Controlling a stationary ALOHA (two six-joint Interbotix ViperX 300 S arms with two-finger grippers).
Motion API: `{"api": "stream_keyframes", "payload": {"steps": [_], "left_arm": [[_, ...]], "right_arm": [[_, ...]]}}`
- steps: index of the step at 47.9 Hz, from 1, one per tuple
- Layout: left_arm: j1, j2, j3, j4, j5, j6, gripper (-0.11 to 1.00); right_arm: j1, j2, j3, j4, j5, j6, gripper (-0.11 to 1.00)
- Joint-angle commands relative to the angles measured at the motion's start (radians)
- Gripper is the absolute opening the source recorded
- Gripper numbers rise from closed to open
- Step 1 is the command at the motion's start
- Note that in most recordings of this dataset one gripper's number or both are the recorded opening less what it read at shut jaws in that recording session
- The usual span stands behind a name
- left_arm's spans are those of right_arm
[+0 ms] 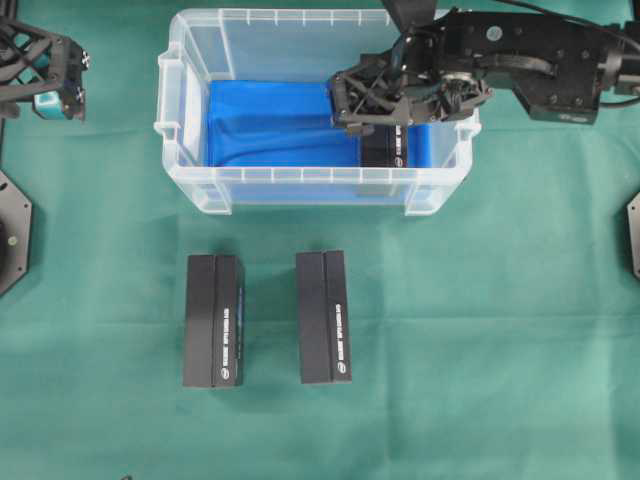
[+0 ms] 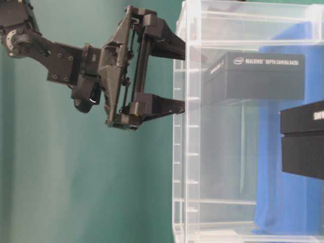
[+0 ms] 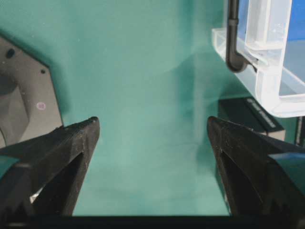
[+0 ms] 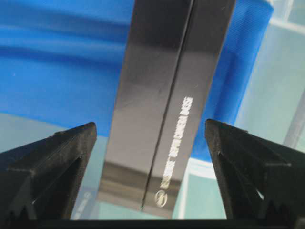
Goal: Take out the box from the case.
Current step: 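Close the right gripper on the right box pair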
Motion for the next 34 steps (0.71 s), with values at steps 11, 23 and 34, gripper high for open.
{"api": "stream_keyframes", "payload": {"steps": [11, 23, 34], "left_arm": [[-0.002, -0.008, -0.011, 0.000, -0.003, 0.000, 0.96], [0.000, -0.008, -0.011, 0.000, -0.003, -0.002, 0.96], [0.000, -0.008, -0.011, 0.002, -0.003, -0.005, 0.96]], "right_arm": [[-0.021, -0.014, 0.035, -0.003, -0.067, 0.003, 0.91], [-0.029, 0.003, 0.044, -0.003, -0.107, 0.003, 0.92], [-0.029, 0.020, 0.044, -0.002, -0.110, 0.002, 0.92]]}}
